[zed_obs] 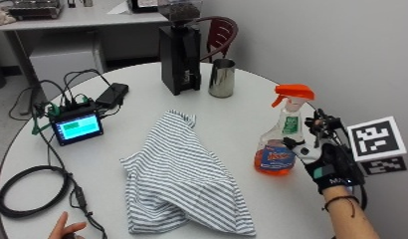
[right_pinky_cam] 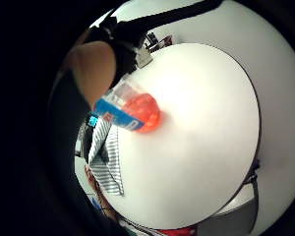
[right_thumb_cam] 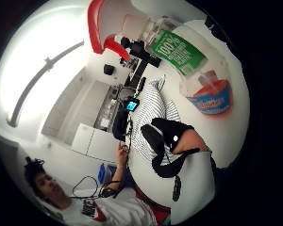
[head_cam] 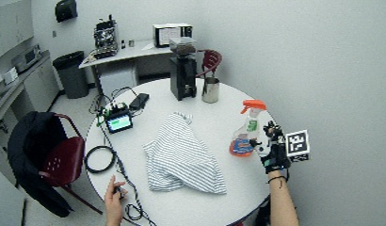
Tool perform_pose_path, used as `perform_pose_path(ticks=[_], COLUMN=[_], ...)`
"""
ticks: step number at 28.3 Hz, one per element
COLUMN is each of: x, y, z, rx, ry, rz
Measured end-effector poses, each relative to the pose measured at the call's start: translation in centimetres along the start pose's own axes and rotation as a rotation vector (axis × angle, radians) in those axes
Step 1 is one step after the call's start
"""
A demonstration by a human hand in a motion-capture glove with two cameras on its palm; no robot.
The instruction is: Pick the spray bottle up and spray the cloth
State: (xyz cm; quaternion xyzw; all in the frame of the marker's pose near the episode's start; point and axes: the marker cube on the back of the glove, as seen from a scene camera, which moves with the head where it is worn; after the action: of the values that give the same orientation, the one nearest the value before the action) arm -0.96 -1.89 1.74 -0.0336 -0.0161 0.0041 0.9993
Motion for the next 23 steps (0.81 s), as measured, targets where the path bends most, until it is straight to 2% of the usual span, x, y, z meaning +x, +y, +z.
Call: perform_pose_path(ticks=[8,23], x=[-0.3,0.8], y=[-2.5,-3.5], z=[3.1,3.6], rx=[-0.089,0.028], ry=[-0.036,-0.031], rz=[-0.022,-0.031])
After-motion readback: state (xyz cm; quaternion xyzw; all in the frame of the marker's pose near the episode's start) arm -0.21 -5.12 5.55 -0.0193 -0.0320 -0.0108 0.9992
